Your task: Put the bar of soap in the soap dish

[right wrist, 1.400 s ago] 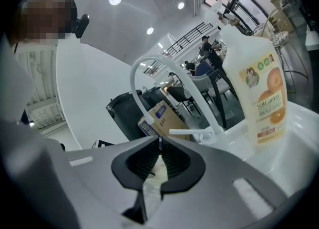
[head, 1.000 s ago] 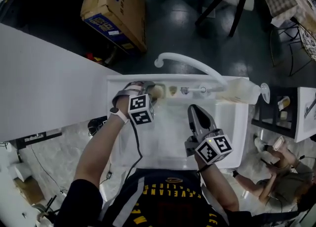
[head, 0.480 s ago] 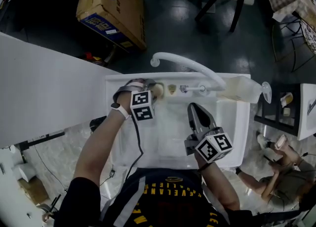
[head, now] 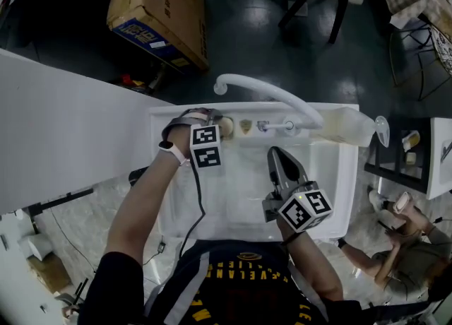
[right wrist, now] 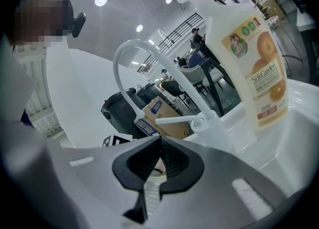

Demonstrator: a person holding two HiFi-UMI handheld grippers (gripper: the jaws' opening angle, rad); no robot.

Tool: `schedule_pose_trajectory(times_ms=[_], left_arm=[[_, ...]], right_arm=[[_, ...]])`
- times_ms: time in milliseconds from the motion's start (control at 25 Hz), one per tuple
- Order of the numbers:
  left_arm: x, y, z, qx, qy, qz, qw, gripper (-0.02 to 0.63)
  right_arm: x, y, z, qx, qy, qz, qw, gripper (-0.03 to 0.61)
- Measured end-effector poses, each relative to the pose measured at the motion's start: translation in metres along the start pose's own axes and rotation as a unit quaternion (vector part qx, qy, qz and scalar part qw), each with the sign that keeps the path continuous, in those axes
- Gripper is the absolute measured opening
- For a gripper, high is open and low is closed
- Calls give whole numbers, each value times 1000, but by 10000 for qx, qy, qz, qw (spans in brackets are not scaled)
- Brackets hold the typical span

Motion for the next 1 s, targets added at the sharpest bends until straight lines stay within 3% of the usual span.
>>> schedule_pose_trajectory(times_ms=[640,1000], left_arm=[[-3,9,-2,182,217,115,9995,288],[-4,29,-7,482,349,249,9979,288]], right_arm=[[-2,2,-6,10,-11,12,10000,3],[-5,4,-19,93,82,-4,9999,3]])
Point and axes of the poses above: the fingertips, and each gripper's own axes: y backward along the fingers, z to its right, x out of its top, the point moved 1 cm from there along y, backward along the fingers, and after that the axes turned 6 degrees about x, right-handed, at the moved point
